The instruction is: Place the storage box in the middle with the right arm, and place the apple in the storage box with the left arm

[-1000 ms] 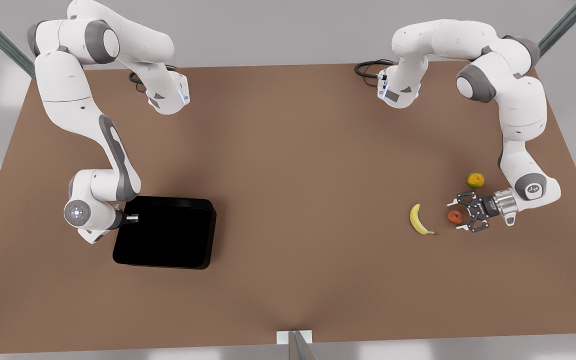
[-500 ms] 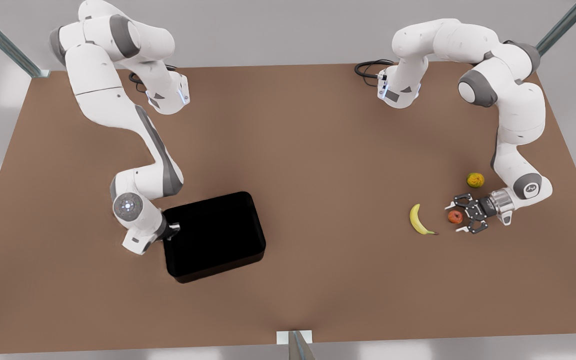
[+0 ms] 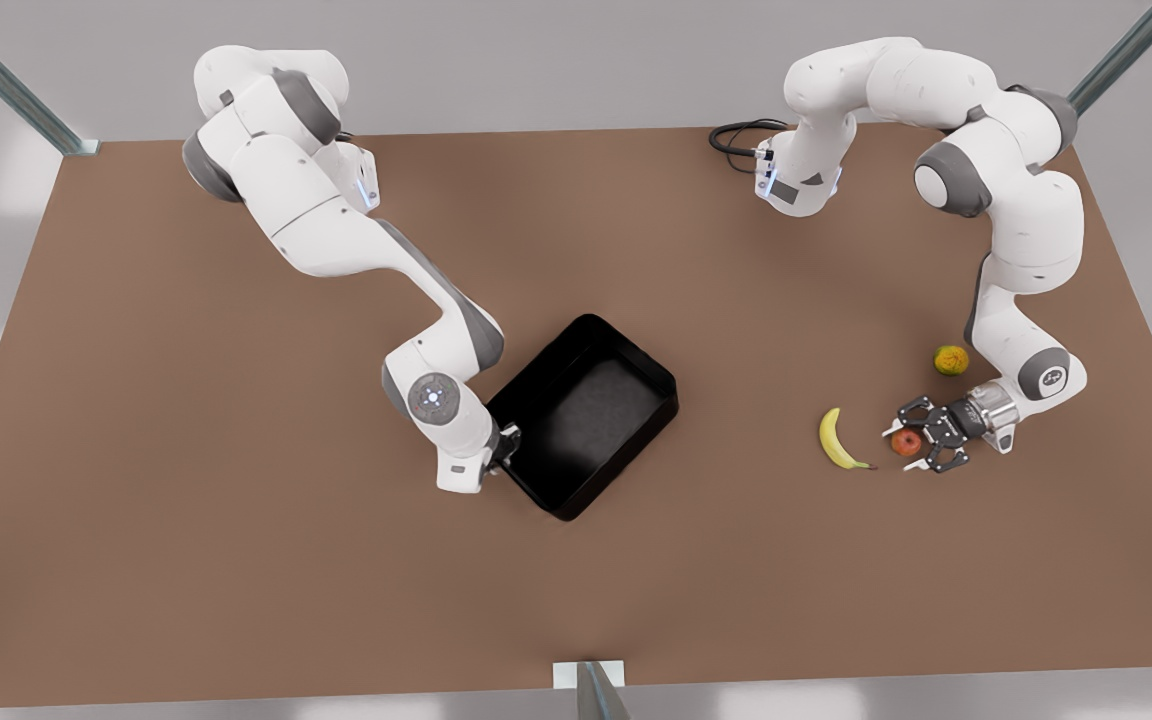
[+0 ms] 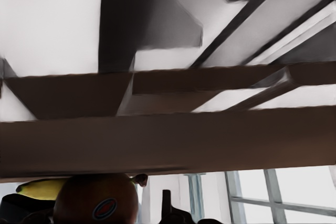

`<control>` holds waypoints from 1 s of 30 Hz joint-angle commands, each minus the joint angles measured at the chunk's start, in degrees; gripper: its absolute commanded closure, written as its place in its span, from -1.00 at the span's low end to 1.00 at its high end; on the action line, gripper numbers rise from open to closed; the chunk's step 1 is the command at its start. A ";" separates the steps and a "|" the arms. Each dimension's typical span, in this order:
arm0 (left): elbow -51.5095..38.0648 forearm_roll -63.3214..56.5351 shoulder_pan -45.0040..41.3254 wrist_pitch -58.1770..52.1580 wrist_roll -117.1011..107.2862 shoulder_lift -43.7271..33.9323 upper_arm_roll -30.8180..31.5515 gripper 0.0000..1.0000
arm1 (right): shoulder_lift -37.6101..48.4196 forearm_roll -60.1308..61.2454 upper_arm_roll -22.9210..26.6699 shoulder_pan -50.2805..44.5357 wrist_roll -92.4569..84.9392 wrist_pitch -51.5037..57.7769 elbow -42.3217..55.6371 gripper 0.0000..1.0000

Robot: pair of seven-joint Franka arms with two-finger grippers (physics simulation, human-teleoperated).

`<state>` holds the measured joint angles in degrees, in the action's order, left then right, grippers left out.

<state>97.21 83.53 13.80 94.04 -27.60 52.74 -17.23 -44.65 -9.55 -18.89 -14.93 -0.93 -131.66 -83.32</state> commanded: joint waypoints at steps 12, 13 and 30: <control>-3.16 -3.55 0.00 -1.76 -7.29 -3.78 -0.61 0.57 | 3.43 0.41 0.44 3.94 -0.48 1.94 2.99 -1.00; -6.32 -5.40 0.00 -2.55 -12.03 -4.57 -0.61 0.57 | 4.31 0.50 0.35 4.91 -0.48 3.77 3.08 -1.00; -8.35 -6.97 -1.49 -2.37 -15.56 -5.28 1.14 -1.00 | 34.11 3.75 8.43 19.76 -6.10 50.27 1.85 -1.00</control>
<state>88.70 77.05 12.30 91.67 -42.68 47.46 -16.00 -10.71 -5.72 -10.45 4.82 -7.11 -81.39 -81.45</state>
